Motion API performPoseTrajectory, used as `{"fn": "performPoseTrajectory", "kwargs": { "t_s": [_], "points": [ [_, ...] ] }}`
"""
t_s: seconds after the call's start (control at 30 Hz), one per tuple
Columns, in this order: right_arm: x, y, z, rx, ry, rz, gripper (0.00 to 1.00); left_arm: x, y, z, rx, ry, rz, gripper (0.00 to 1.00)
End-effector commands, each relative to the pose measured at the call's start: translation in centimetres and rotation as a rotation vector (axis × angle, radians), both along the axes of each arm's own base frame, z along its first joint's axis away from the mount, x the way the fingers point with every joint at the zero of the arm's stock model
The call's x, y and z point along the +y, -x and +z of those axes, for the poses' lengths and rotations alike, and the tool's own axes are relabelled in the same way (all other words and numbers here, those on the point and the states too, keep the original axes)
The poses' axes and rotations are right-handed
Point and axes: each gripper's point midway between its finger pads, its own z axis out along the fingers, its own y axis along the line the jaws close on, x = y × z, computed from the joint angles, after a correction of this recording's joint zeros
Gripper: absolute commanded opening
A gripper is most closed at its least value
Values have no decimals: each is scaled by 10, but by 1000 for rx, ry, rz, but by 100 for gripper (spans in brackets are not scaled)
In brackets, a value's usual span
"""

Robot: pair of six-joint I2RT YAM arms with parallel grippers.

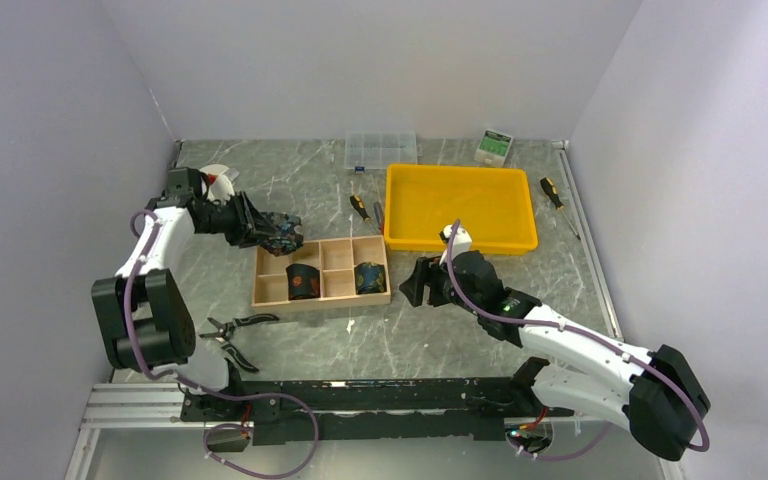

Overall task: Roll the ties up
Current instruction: Place the tie in the storage box.

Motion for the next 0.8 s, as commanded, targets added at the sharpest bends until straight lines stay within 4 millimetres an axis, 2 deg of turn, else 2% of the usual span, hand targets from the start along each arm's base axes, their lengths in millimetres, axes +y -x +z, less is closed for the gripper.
{"fn": "performPoseTrajectory", "kwargs": {
  "t_s": [0.0, 0.1, 0.17, 0.3, 0.43, 0.57, 0.77],
  "points": [
    [6, -3, 14, -35, -51, 2, 73, -18, -4, 73, -207, 126, -41, 3],
    [8, -3, 11, -28, -55, 4, 73, -25, -3, 81, -235, 183, -50, 3],
    [9, -3, 10, -20, -49, 9, 73, -26, -2, 78, -221, 182, -53, 3],
    [7, -2, 12, -26, -50, 9, 73, -7, -3, 49, -159, 86, -16, 3],
    [8, -1, 14, -27, -58, 14, 73, -2, -6, 23, -75, 85, -15, 3],
    [8, 1, 14, -25, -64, 22, 73, 3, -7, 10, -34, 54, -19, 3],
    [10, 3, 13, -23, -72, 29, 73, 13, 0, -26, 51, -45, -5, 3]
  ]
}}
